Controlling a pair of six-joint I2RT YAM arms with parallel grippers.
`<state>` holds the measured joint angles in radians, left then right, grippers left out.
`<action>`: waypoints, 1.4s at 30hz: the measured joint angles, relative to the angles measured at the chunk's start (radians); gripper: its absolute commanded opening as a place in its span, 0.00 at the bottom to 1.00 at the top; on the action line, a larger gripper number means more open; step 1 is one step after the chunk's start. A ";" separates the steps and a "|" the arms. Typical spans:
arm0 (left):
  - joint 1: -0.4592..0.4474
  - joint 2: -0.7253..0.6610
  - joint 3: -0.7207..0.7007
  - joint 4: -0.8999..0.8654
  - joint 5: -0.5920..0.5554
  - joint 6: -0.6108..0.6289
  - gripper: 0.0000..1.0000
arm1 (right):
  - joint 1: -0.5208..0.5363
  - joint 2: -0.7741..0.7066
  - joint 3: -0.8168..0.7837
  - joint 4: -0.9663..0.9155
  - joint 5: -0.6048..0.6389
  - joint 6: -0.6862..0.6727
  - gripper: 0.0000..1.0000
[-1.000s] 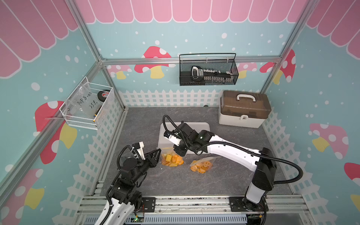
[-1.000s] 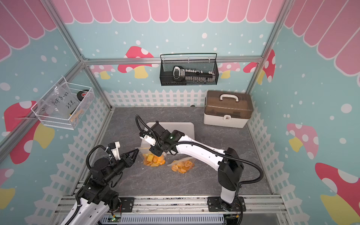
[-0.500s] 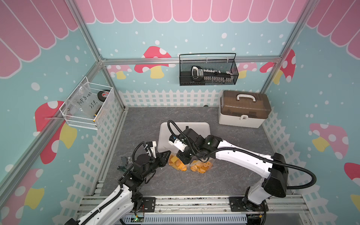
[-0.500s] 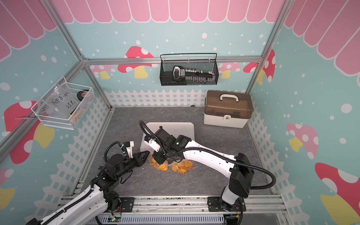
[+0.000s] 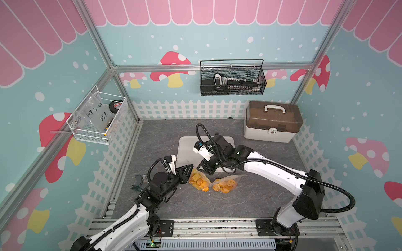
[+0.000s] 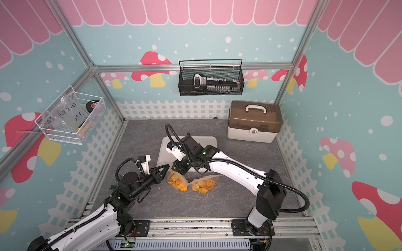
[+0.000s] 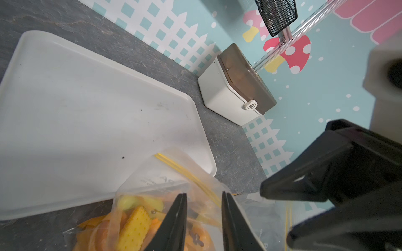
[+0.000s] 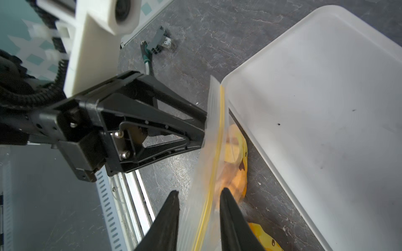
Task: Pour cookies out of the ziploc bag
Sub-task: Open the ziploc bag at the center of the board.
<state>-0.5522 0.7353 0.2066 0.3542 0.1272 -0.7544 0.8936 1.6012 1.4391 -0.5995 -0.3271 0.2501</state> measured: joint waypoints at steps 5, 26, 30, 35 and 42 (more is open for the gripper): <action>-0.003 0.064 -0.024 0.048 0.000 0.002 0.31 | -0.026 0.006 0.031 -0.014 -0.043 -0.023 0.36; -0.053 0.110 -0.027 0.108 -0.016 0.011 0.31 | -0.025 0.094 0.028 -0.027 -0.096 -0.031 0.21; -0.053 0.110 -0.027 0.107 -0.020 0.011 0.31 | -0.025 0.098 0.027 -0.027 -0.093 -0.032 0.25; -0.053 0.110 -0.027 0.108 -0.023 0.015 0.31 | -0.022 0.098 0.026 -0.025 -0.102 -0.029 0.32; -0.053 0.110 -0.027 0.107 -0.023 0.018 0.31 | -0.016 0.098 0.021 -0.021 -0.112 -0.025 0.23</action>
<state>-0.6052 0.8455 0.1799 0.4614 0.1047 -0.7364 0.8772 1.6989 1.4597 -0.6205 -0.4389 0.2249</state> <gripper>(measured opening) 0.312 0.267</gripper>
